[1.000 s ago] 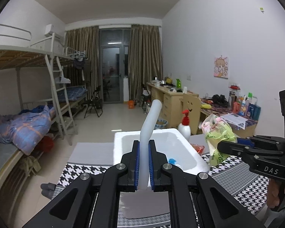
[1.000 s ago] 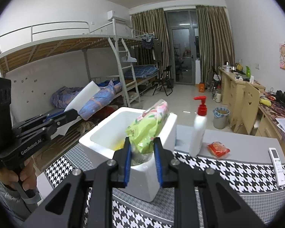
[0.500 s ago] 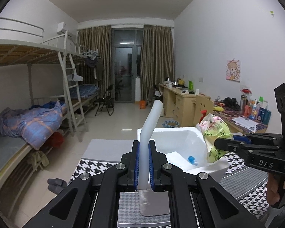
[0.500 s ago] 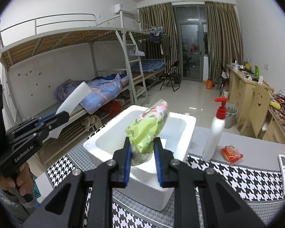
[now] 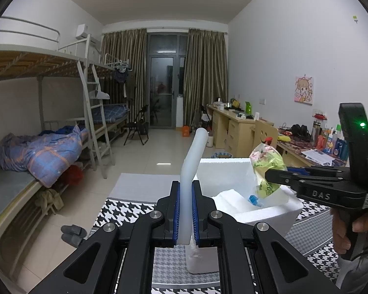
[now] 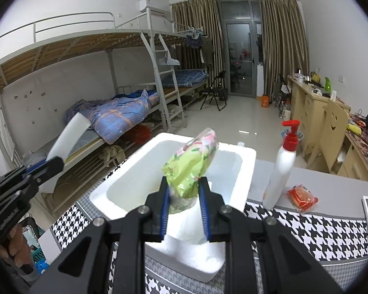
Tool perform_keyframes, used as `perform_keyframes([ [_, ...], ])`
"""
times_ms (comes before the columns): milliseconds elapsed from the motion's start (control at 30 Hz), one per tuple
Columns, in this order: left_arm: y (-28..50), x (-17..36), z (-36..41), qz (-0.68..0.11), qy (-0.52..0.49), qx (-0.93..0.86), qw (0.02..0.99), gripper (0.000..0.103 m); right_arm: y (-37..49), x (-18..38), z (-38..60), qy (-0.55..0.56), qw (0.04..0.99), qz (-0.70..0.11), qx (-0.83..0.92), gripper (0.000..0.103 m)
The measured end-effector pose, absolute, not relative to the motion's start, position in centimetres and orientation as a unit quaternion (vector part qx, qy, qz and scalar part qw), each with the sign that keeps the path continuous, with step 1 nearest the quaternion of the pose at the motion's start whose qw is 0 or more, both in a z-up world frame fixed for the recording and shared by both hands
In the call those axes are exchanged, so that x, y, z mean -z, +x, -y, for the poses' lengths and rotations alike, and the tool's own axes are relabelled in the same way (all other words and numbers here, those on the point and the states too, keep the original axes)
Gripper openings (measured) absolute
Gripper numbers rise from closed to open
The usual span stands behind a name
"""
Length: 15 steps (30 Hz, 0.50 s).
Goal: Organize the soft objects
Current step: 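Lower the green packet into the foam box and open the right tool, then lower the foam stick into the foam box and open the left tool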
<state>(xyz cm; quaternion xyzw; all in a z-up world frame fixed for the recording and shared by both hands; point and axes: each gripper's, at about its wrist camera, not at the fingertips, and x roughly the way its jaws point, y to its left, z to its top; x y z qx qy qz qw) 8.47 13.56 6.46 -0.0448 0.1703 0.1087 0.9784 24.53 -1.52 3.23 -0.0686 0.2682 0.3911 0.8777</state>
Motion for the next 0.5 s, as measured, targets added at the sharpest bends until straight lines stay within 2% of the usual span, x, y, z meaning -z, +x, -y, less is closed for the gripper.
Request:
perform_keyframes([
  [33,8.43,-6.44,-13.61,-0.170,-0.045,-0.109,0.978,0.009,24.63,-3.19,1.45,-0.069,0.877,-0.270,-0.391,0.027],
  [233,8.39,-6.43,-13.69,-0.169,-0.045,-0.107,0.979,0.009,25.22,-2.86,0.73,-0.069,0.876,-0.277,-0.389,0.043],
  [333,8.40,-6.33,-13.62,-0.170,-0.043,-0.104,0.979,0.009,25.47,-2.53,0.65,-0.066,0.872,-0.291,-0.387,0.058],
  [400,8.57,-6.32,-13.55,-0.170,-0.042,-0.103,0.979,0.009,25.43,-2.65,0.97,-0.061,0.875,-0.290,-0.383,0.072],
  [500,8.79,-6.27,-13.39,-0.171,-0.042,-0.099,0.979,0.009,25.02,-3.08,1.33,-0.064,0.879,-0.281,-0.381,0.079],
])
